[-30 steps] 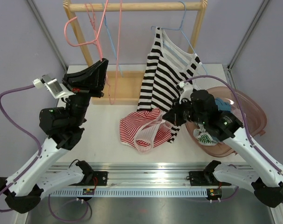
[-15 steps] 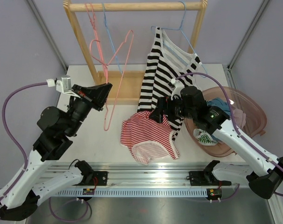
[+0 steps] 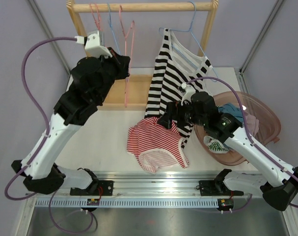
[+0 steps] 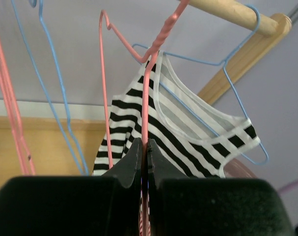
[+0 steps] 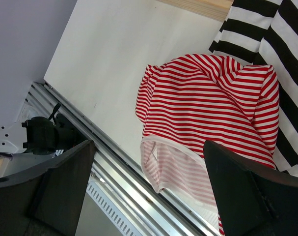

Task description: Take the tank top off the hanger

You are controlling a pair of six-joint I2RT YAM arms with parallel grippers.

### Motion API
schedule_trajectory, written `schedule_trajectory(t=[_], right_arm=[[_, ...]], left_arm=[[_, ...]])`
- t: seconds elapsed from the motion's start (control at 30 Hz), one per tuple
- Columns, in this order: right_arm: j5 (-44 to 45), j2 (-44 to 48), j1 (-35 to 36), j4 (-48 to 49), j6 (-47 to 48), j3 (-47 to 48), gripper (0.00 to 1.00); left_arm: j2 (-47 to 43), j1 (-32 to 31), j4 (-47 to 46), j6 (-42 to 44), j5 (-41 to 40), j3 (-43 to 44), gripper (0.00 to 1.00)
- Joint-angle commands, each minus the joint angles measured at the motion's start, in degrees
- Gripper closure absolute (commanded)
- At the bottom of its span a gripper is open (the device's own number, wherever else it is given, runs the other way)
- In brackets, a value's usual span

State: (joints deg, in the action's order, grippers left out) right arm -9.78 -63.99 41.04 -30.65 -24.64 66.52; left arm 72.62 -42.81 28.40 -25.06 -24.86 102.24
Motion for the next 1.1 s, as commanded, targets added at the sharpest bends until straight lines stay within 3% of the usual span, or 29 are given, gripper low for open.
schedule_trajectory(t=[0.0,0.17,0.3,0.43,0.6,0.7,0.87,1.0,1.07], right_arm=[[2.05,2.55,0.27,2.26,0.56,-0.43,0.0],[1.96,4.92,0.27,2.97,0.91,-2.36,0.0],[0.91,6.06,0.27,5.25,0.83,-4.9,0.01],[-0.68,5.54,0.19,6.39,0.47,-7.36,0.0],[-3.84,2.65,0.27,6.58,2.84,-8.51,0.01],[-0.69,-1.48,0.88,6.05,2.67,-7.81,0.01],[7.56,-9.83,5.27,4.82,3.29,-6.23,0.01],[13.9,-16.15,9.23,3.24,2.94,-3.69,0.01],[16.97,-20.46,11.33,2.1,2.5,-2.63,0.0]], left_arm=[[7.17,1.23,2.01,1.94,-4.23,10.68,1.0],[16.93,5.88,3.6,2.3,-1.61,23.78,1.0],[21.07,9.76,-0.88,1.77,2.8,25.03,1.0],[27.38,12.22,1.38,0.72,3.42,29.94,1.0],[26.61,13.36,0.69,-0.25,2.98,26.18,1.0],[24.68,13.54,0.42,-0.78,2.72,22.66,0.98],[21.69,13.72,-0.45,-0.69,3.5,18.71,0.8],[18.62,13.72,-0.37,0.01,5.26,18.44,0.42],[17.3,13.72,-0.19,0.19,7.8,18.09,0.3]])
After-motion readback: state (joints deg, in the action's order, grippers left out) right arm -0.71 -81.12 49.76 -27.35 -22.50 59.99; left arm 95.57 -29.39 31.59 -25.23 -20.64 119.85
